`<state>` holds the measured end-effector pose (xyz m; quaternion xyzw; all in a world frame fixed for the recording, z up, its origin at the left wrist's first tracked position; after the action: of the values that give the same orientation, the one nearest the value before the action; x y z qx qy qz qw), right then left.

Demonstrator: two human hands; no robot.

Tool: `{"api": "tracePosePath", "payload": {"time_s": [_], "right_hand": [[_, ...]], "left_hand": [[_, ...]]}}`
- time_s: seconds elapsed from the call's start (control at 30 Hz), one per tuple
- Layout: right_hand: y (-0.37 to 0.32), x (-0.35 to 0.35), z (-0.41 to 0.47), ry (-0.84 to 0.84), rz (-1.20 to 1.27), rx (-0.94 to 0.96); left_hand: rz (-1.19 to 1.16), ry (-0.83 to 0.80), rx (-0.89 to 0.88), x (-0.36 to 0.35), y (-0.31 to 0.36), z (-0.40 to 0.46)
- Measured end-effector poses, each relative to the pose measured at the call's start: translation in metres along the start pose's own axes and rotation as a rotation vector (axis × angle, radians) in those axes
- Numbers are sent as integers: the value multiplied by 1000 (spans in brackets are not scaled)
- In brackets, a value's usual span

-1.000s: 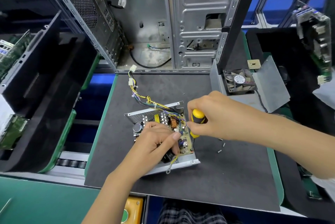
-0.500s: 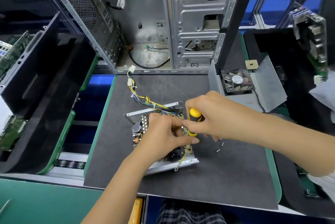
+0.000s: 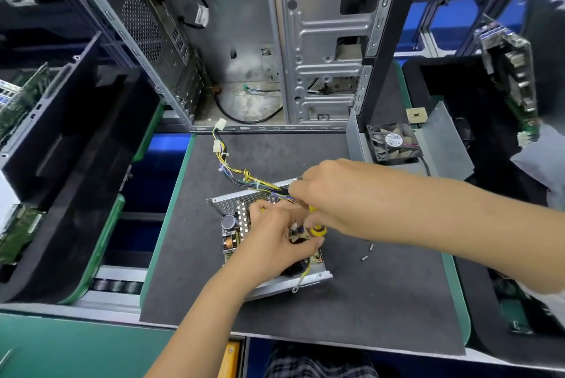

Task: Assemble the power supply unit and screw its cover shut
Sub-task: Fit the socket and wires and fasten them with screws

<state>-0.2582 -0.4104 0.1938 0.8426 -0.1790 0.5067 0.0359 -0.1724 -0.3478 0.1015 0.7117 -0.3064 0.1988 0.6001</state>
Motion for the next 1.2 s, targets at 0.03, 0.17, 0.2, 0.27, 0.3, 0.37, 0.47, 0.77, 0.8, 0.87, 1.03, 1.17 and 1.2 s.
{"api": "tracePosePath", "payload": {"time_s": [0.03, 0.17, 0.2, 0.27, 0.3, 0.37, 0.47, 0.77, 0.8, 0.87, 1.03, 1.17, 1.2], "right_hand": [[2, 0, 3, 35, -61, -41], [1, 1, 8, 127, -264, -183], [1, 1, 7, 142, -293, -188], [3, 1, 1, 133, -249, -145], [5, 1, -1, 94, -175, -96], [4, 3, -7, 12, -77, 10], [0, 1, -8, -67, -127, -1], [-6, 1, -9, 101, -285, -113], [-2, 1, -11, 101, -245, -105], [4, 0, -13, 45, -148, -48], [-5, 7, -12, 88, -201, -36], [-8, 13, -14, 110, -297, -145], [-6, 12, -14, 99, -268, -140]], "left_hand": [[-33, 13, 0, 0, 1, -1], [-148, 165, -25, 1, 5, -2], [-148, 175, -56, 0, 6, -2], [-101, 148, -86, 1, 8, -1], [-86, 121, -74, 2, 7, -1], [-118, 72, -45, 5, 5, -2], [-69, -5, -45, 6, 8, -2], [-194, 61, -67, 0, 14, -3], [-200, 40, -72, 1, 13, -5], [-244, -6, -66, 6, 9, -8], [-301, 27, -72, 13, 15, -7], [-259, 126, -79, 12, 15, -7], [-251, 116, -87, 13, 13, -6]]}}
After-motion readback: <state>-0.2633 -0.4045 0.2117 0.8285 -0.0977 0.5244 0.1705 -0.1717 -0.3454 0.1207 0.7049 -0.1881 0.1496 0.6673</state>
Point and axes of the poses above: each hand's wrist, its own z-axis towards the middle knuckle, its own x-axis out of the back of the hand, y = z × x, the point moved 4 cm from there along z, towards the middle knuckle, and after that the axes turned 10 degrees about -y, right-handed, at the moved point
